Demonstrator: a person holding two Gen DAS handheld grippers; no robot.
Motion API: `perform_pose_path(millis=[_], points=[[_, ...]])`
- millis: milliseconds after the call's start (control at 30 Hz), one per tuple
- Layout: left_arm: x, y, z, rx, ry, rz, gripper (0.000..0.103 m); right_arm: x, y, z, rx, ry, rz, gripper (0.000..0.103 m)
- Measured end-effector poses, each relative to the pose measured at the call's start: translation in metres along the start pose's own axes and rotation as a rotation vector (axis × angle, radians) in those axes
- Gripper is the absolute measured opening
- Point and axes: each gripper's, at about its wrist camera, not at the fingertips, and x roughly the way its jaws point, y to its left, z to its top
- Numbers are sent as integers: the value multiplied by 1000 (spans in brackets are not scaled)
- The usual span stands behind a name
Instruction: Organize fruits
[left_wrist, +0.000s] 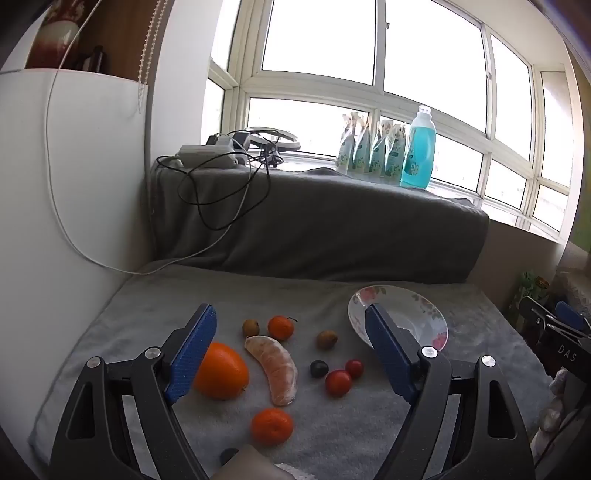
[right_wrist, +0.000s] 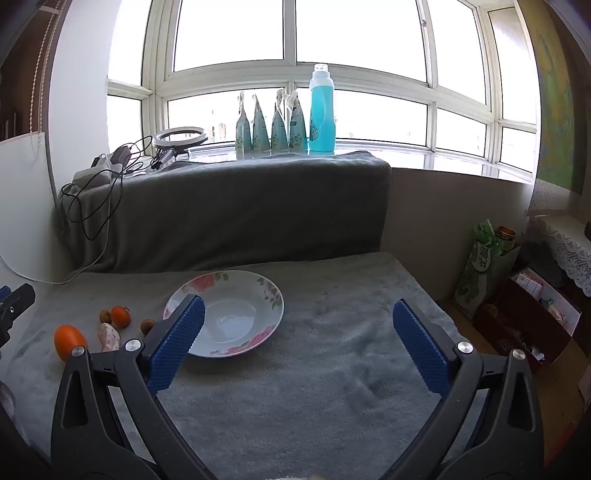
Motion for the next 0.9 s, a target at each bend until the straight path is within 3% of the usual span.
perform_pose_path(millis=[900], points=[[0, -3, -2, -5, 7, -1, 83, 1, 2, -1, 0, -5, 6, 103]])
